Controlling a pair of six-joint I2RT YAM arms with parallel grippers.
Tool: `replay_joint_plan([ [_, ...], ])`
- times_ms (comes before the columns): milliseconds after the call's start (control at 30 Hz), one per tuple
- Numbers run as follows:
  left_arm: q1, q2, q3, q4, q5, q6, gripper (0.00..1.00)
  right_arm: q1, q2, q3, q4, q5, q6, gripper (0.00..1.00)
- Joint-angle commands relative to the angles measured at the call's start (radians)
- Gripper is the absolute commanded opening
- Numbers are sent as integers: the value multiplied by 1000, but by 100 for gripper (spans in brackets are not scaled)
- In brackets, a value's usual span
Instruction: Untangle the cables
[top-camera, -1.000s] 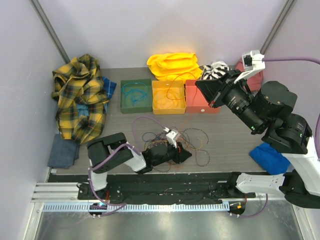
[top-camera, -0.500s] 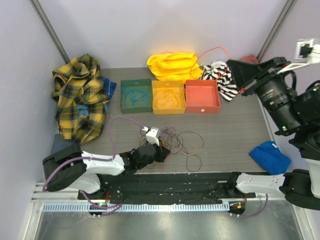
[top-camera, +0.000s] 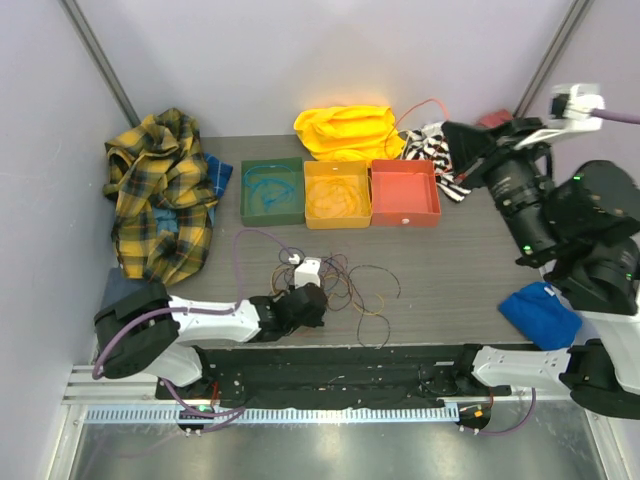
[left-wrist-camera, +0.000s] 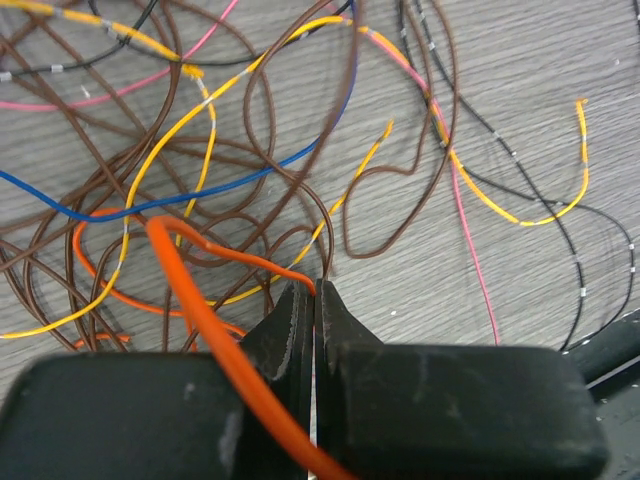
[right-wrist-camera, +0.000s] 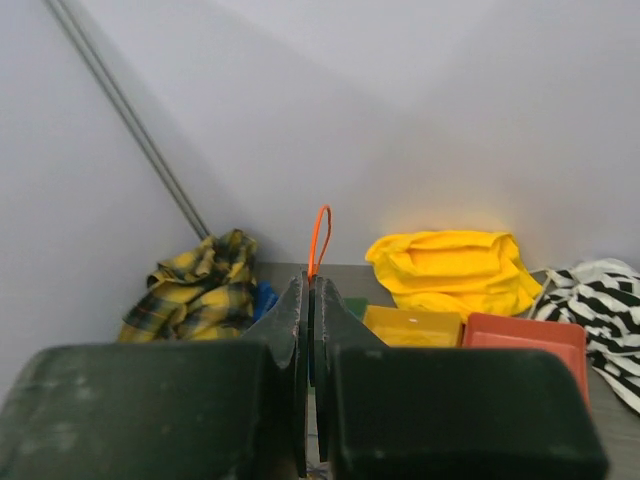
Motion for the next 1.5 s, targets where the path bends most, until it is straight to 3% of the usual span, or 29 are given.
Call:
replay_joint_plan([
  [0,11,-18,103,-149,-33,37,0,1,5,-93,67,107,-66,1],
  [200,58,-127,120,-266,13,33,0,-44,63,-156,86,155,-58,1],
  [433,75,-342,31,-306,-23,10,0,-364,180,-231,63,-112,130,1],
  [567,75,-429,-21,-332,-50,-1,0,-485,260,-232,77,-189,189,1],
  [867,77,-517,-89,-344,-59,-19,0,-559,393,-209,112,-223,221,1],
  [1467,77,-544,-95,-355,-52,-9,0,-663,451,-347,216,-215,259,1],
])
